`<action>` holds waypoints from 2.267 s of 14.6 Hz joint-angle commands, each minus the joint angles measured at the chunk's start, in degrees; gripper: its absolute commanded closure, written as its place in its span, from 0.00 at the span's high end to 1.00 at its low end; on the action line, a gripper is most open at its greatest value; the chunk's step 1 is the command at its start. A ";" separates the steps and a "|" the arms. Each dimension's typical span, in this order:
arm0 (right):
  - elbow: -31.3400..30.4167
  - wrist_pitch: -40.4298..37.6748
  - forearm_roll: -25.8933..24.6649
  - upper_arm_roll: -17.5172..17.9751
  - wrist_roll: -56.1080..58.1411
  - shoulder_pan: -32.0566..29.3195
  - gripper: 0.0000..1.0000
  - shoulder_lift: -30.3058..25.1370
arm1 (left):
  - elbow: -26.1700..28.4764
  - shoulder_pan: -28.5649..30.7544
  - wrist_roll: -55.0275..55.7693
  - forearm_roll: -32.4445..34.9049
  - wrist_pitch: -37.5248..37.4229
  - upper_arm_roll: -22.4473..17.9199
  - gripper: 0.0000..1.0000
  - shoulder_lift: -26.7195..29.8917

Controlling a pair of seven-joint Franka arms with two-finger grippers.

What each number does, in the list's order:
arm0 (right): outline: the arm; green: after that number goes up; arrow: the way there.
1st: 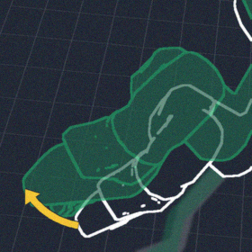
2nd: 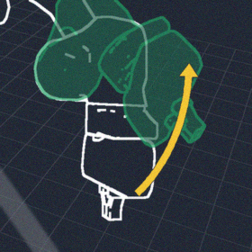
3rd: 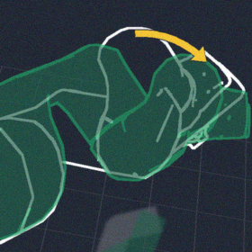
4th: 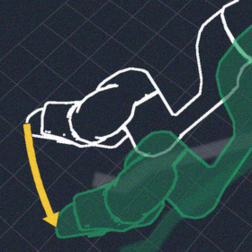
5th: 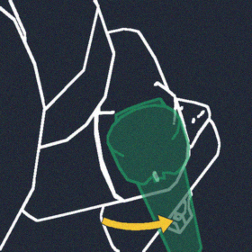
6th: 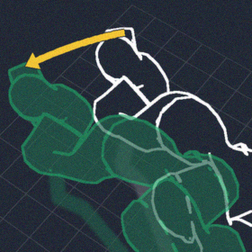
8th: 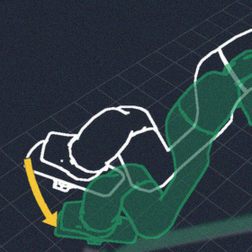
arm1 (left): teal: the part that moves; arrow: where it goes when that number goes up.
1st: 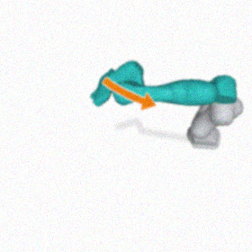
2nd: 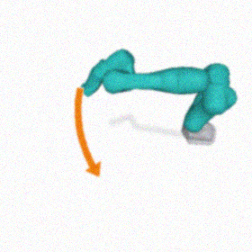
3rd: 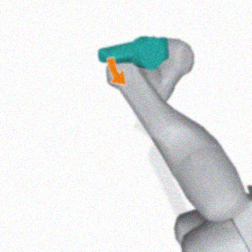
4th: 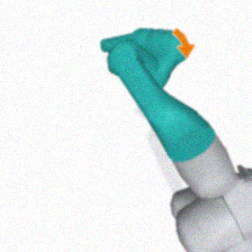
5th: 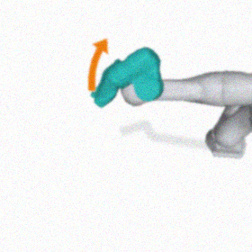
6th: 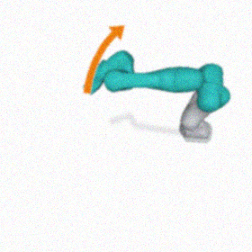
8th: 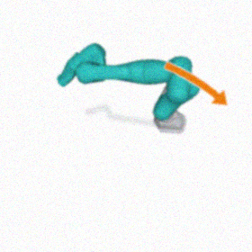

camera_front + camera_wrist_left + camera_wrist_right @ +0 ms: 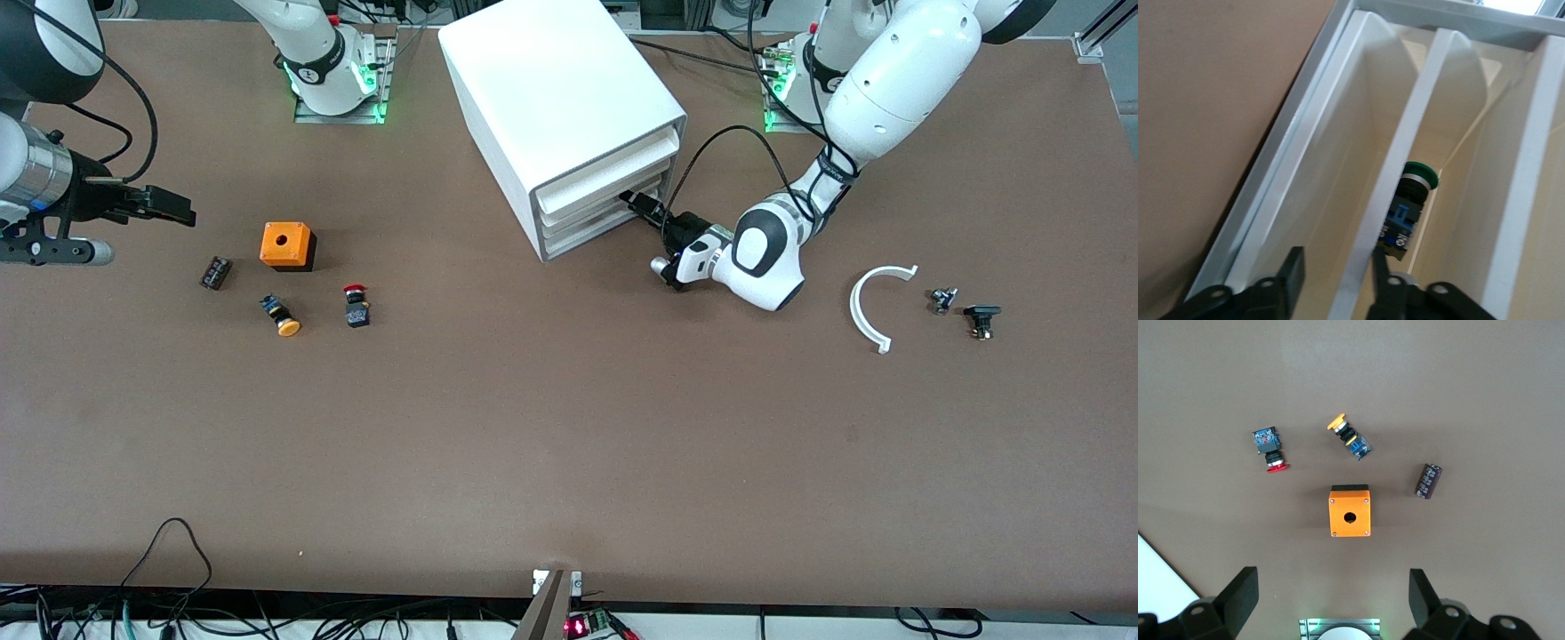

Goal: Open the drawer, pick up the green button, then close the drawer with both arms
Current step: 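Pull the drawer open with the left gripper while the right gripper approaches, then reach the right gripper into the open drawer toward the green button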

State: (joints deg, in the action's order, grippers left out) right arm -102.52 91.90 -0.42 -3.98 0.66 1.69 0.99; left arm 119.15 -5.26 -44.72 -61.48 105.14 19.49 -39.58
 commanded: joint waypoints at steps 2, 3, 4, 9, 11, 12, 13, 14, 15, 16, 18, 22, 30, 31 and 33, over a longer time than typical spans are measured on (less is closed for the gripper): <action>5.29 0.47 0.86 0.02 0.48 0.68 1.00 4.54 | 1.00 1.39 -1.52 -1.09 1.82 -1.46 0.00 1.61; 7.14 0.56 0.95 0.02 0.48 1.56 1.00 6.12 | 0.21 1.57 -1.43 -1.09 1.65 -2.87 0.00 1.79; 8.72 0.65 1.12 0.02 0.48 1.91 1.00 8.05 | -0.66 2.09 -1.25 -1.01 1.65 -3.84 0.00 1.88; 11.02 6.61 5.25 0.02 -0.31 8.49 1.00 13.25 | -5.85 3.86 -1.16 -0.83 1.82 -9.64 0.00 2.14; 11.28 6.89 5.34 0.02 -0.22 10.95 1.00 13.69 | -7.26 4.64 -1.08 -0.92 1.99 -10.17 0.00 2.23; 12.07 6.89 5.86 0.02 -0.31 12.27 1.00 14.21 | -7.79 5.26 -1.08 -1.01 2.17 -10.26 0.00 2.41; 13.12 6.98 7.09 0.28 0.30 13.94 1.00 14.74 | -8.14 5.44 -1.08 -1.09 2.17 -10.26 0.07 2.58; 14.52 7.24 9.10 1.07 0.66 15.17 1.00 15.79 | -8.32 5.79 -0.90 -1.09 2.17 -10.26 0.47 2.93; 16.80 7.76 11.73 2.12 0.83 15.97 1.00 17.28 | -8.32 6.40 -1.42 -1.27 2.26 -10.26 0.97 3.63; 19.43 8.03 14.37 3.70 1.71 16.85 1.00 19.38 | -8.41 6.84 -1.43 -1.18 2.78 -10.26 1.00 4.25; 23.75 9.86 17.02 5.81 3.12 19.65 1.00 23.69 | -8.14 6.85 -1.25 -0.75 4.19 -10.26 1.00 6.61; 28.94 16.45 14.15 12.31 10.05 23.09 1.00 29.76 | -6.04 6.93 -0.99 5.90 11.99 -10.35 1.00 16.09; 41.24 23.68 9.56 14.88 26.50 32.93 1.00 39.96 | -4.19 11.50 -0.99 18.98 18.96 -14.38 1.00 33.51; 41.52 23.68 9.56 14.79 26.59 33.90 1.00 40.15 | -4.80 11.42 -0.81 26.95 18.61 -15.44 1.00 35.43; 41.52 24.90 8.95 14.61 28.86 35.66 1.00 41.02 | -7.08 11.50 3.03 36.31 14.42 -16.84 1.00 38.60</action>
State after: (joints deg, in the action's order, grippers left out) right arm -64.02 116.28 9.57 11.07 26.85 35.59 39.79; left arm 112.49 6.60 -44.72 -32.64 122.58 4.29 -5.31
